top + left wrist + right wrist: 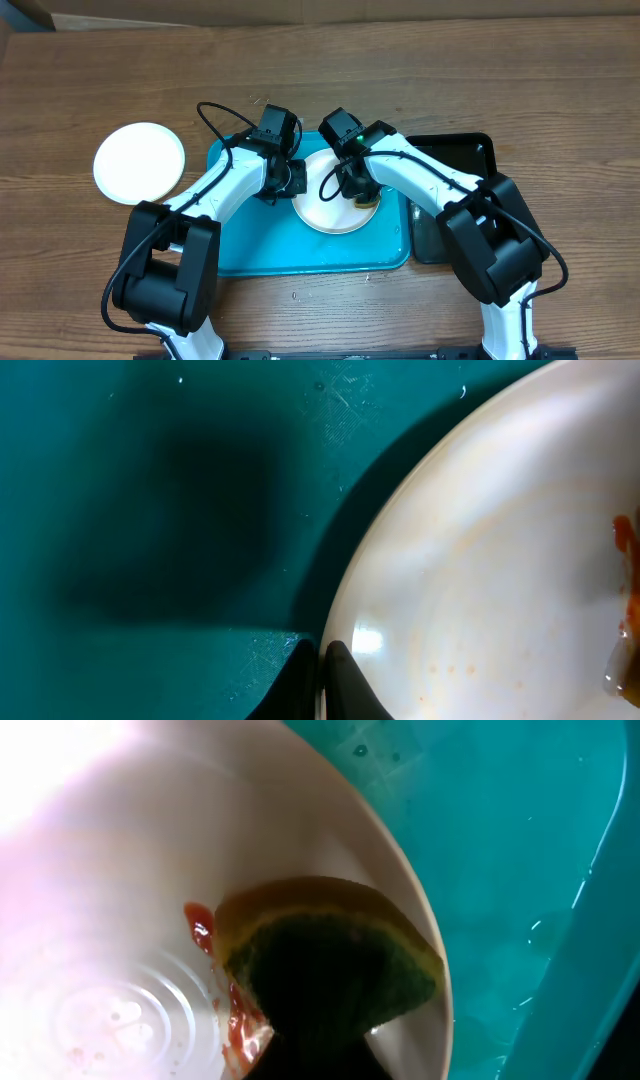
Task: Clean dirty plates on tray and stack at the side
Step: 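Scrub the sauce off the held white plate with the sponge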
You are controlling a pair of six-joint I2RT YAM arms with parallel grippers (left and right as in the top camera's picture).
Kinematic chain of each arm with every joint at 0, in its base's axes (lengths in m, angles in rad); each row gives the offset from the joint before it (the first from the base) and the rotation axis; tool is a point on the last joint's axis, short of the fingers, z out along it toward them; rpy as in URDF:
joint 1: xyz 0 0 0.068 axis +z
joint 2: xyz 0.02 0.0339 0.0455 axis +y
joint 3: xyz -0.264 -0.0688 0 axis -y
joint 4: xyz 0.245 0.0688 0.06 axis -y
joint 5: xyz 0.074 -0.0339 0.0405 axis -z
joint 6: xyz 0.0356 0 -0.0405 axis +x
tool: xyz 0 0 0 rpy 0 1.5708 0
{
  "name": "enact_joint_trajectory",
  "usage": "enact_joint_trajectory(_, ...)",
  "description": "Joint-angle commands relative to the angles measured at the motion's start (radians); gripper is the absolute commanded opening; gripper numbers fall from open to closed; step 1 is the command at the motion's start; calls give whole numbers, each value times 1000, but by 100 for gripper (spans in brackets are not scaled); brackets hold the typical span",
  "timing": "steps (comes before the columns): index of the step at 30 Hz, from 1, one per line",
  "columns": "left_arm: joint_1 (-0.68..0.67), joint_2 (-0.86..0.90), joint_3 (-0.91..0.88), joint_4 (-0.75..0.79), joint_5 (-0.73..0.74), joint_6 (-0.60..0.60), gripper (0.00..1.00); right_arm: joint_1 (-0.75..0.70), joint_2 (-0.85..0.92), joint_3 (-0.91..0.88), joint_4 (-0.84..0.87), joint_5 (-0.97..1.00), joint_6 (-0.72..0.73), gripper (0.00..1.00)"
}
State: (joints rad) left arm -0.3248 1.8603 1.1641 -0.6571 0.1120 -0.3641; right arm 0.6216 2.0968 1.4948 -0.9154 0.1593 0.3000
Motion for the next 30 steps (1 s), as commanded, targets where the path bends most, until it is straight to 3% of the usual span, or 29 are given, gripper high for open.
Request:
enact_joint_trajectory(1, 4, 17, 16, 4, 12, -7, 6, -2, 14, -3, 31, -58, 69, 4)
enact_joint_trajectory(12, 4, 17, 16, 3, 12, -6, 6, -2, 64, -3, 62, -106, 195, 4)
enact_joint_trajectory(22, 4, 17, 16, 3, 12, -6, 5, -2, 64, -3, 135, -356, 194, 4)
enact_joint_trajectory(27, 4, 17, 16, 2, 12, -6, 5, -35, 51, 49, 149, -573, 36, 4)
enact_joint_trajectory(30, 4, 17, 16, 2, 12, -5, 5, -89, 23, 108, 113, -679, 16, 4)
